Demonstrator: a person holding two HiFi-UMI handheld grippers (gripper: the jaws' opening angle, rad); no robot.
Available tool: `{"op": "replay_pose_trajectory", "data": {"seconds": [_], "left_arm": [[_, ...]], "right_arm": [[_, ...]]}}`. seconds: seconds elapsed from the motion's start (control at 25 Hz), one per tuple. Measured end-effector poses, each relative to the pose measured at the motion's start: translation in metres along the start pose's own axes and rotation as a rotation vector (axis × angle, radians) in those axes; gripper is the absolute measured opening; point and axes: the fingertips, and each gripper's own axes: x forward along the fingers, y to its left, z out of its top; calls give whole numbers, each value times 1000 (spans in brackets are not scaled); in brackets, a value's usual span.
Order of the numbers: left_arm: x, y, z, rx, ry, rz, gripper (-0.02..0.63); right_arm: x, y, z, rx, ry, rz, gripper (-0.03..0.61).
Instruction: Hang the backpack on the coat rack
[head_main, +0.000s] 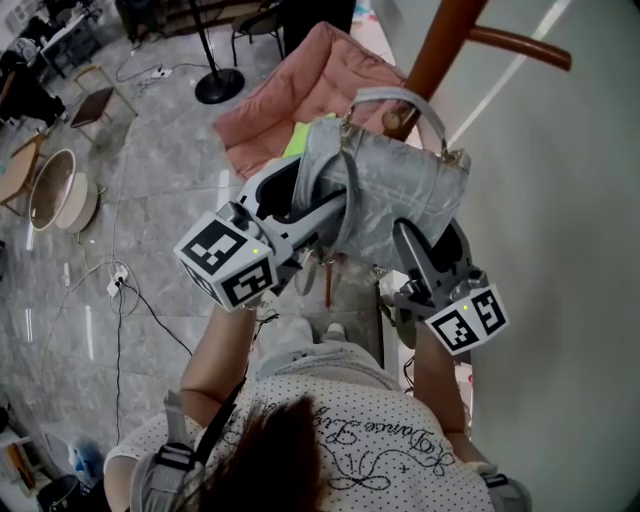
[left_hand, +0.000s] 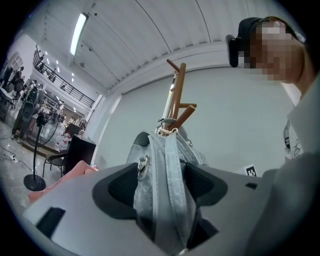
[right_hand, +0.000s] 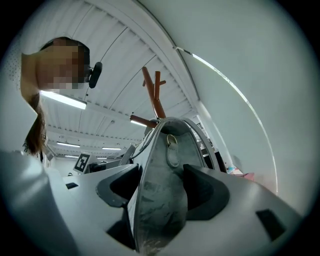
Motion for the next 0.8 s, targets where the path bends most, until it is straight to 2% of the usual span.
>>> {"op": "replay_pose_trajectory", "data": {"seconds": [0.16,0.48,0.64,0.8], "left_arm": [[3,5,-1,72,10,15,278],[2,4,-6,51,-28,8,279],[2,4,-7,87,-46,1,279],[0,5,-5,136,-54,11,282]], "right_arm": [[-3,-1,-1,-11,-9,-8,281],[-3,-3,-1,-58,7,-1,284],[-2,-5,-3,-79,37,11,290],[1,-2,-3,-154,69,17,282]]}}
